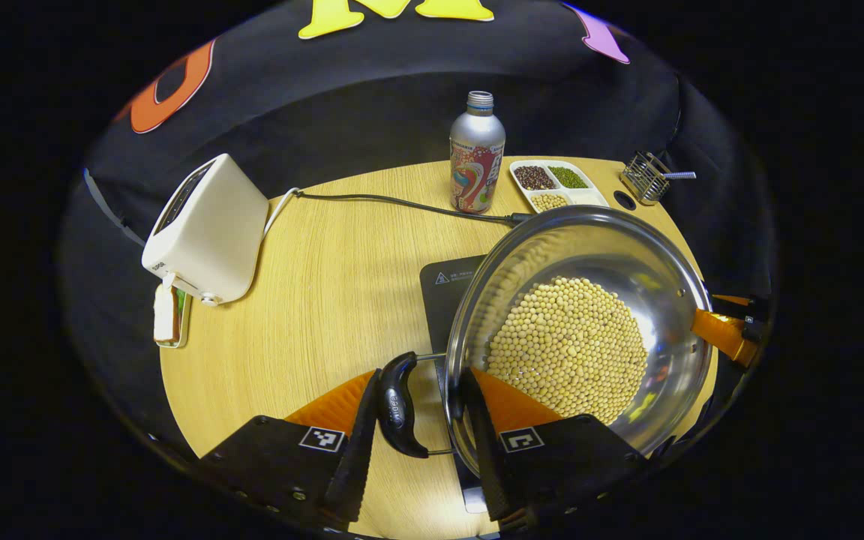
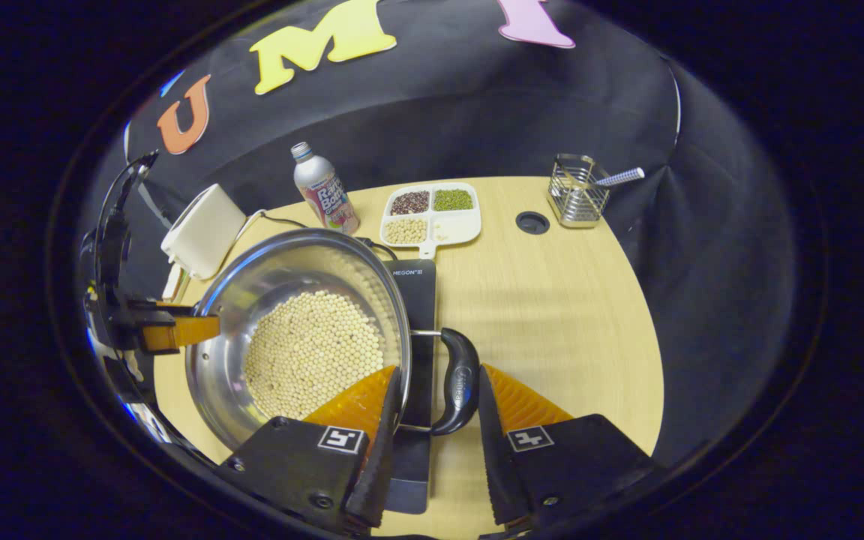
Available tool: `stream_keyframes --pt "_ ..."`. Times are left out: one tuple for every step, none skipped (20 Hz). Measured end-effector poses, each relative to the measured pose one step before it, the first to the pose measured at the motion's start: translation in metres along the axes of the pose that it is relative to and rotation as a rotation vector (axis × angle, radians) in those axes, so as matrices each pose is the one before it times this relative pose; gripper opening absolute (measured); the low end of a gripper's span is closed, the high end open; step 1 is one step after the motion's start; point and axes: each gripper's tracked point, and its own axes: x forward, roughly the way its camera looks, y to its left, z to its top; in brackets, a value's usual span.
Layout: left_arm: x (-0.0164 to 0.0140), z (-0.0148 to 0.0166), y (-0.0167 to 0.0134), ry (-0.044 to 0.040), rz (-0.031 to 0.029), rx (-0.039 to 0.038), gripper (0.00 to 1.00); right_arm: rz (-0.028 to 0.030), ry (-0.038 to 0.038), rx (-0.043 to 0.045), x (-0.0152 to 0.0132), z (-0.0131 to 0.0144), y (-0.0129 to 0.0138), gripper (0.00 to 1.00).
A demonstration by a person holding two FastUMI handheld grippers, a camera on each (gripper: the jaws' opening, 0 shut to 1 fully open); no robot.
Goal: First push the handle of the pot to place it horizontally, then grasp the pot with both hands and set it on the induction cooktop.
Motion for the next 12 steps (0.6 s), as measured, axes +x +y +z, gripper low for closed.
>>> stream_keyframes --pt "0.00173 0.00111 0.00072 -0.01542 0.00926 0.00803 0.6 0.00327 -0.01579 0.02511 -0.00144 0.0003 -0.00029 0.55" --pt "0.00159 0.00133 0.00295 -0.01545 0.01046 0.00384 0.6 0.00924 -0.0174 0.021 -0.00066 0.00145 0.00149 0.55" --pt "0.00294 0.00225 0.00217 -0.01165 0.00972 0.00278 0.6 0.0083 -0.01394 0.00744 0.00126 -0.00027 0.00077 0.54" --pt "0.00081 0.00001 0.0002 -0.00799 0.00642 -0.00104 0.6 0.00301 -0.00784 0.00723 0.00157 -0.00221 -0.00081 0.55" --pt "0.00065 0.00028 0.00005 -0.00238 0.00359 -0.00435 0.6 -0.00074 0.00117 -0.00122 0.0001 -0.00044 -0.00016 0.55" --pt "-0.00038 -0.00061 -0.0014 0.00146 0.00141 -0.00166 0.6 -0.00161 0.00547 -0.01075 0.0003 -0.00099 -0.00148 0.54" --pt "-0.00063 -0.0002 -0.00045 -0.00014 -0.00062 -0.00031 0.6 -0.00311 -0.00244 0.00133 -0.00041 0.00164 -0.00072 0.56" --pt "0.00018 0.00047 0.00084 -0.00261 -0.00078 0.00158 0.6 -0.00115 -0.00505 0.01028 0.00175 0.00134 0.00033 0.54" --pt "0.00069 0.00024 -0.00017 -0.00141 0.00014 -0.00515 0.6 -0.00087 -0.00068 -0.0022 0.00074 0.00111 0.00063 0.54" --pt "-0.00004 0.00008 -0.00148 0.00027 0.00158 -0.00216 0.6 -0.00276 0.00283 -0.00894 0.00002 -0.00176 -0.00091 0.54" --pt "-0.00013 -0.0001 -0.00017 0.00015 0.00008 0.00186 0.6 -0.00448 0.00209 -0.00285 0.00016 0.00054 -0.00117 0.55" --pt "0.00045 0.00059 -0.00003 -0.0034 -0.00144 0.00222 0.6 -0.00557 0.00047 -0.00488 -0.00068 0.00102 -0.00051 0.54"
